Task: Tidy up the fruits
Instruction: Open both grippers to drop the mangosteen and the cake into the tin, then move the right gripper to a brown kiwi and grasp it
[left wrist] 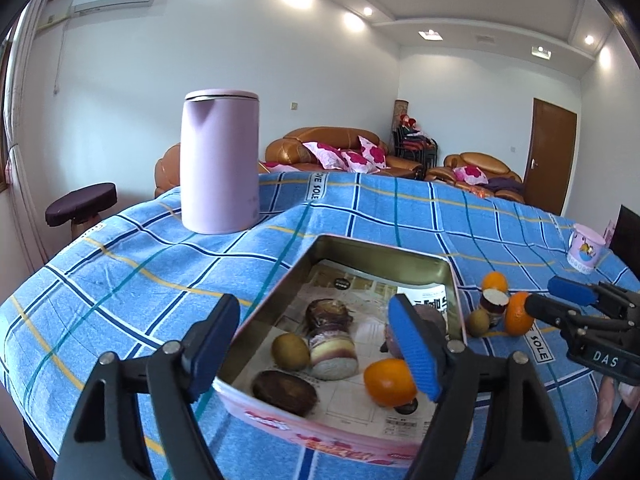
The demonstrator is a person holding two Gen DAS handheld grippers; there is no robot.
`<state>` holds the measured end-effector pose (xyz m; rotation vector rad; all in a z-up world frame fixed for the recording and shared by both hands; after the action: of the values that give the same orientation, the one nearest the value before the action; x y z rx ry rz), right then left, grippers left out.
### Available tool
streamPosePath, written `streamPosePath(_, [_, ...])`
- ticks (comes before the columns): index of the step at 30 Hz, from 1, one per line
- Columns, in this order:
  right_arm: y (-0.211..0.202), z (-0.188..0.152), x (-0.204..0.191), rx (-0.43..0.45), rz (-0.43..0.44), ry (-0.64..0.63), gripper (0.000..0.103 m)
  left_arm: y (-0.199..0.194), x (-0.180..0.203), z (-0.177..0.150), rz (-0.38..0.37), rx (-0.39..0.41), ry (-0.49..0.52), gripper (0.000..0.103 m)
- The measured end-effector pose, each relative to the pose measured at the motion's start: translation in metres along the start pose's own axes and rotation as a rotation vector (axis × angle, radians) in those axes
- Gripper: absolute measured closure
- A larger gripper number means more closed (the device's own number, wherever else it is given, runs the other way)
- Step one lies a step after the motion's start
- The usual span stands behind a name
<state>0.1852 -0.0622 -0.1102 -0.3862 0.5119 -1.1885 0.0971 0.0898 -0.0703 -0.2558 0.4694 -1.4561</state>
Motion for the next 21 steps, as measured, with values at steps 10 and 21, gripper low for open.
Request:
streamPosePath(10, [0.038,-0.013,-0.035,-0.115,-0.035,-0.107,0.06,0.007,-0.004,0.006,0.015,-0.002,-0.005,0.024])
streamPosePath(21, [0.071,-0.021,-0.032,-0.235,-0.12,-0.131,0.064,0.005,-0.008,0.007,0.007,0.01,-0.019,0.018])
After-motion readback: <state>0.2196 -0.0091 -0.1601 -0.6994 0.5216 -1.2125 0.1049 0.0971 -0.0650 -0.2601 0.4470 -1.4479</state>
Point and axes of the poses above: each gripper's, at about its wrist camera, not at the fingertips, and y roughly the way its jaws point, x to its right, z to its top, the point moved 7 cm from there along y, roughly the way its jaws point, and after that the axes turned 13 degrees about y, right-handed, at the moved point
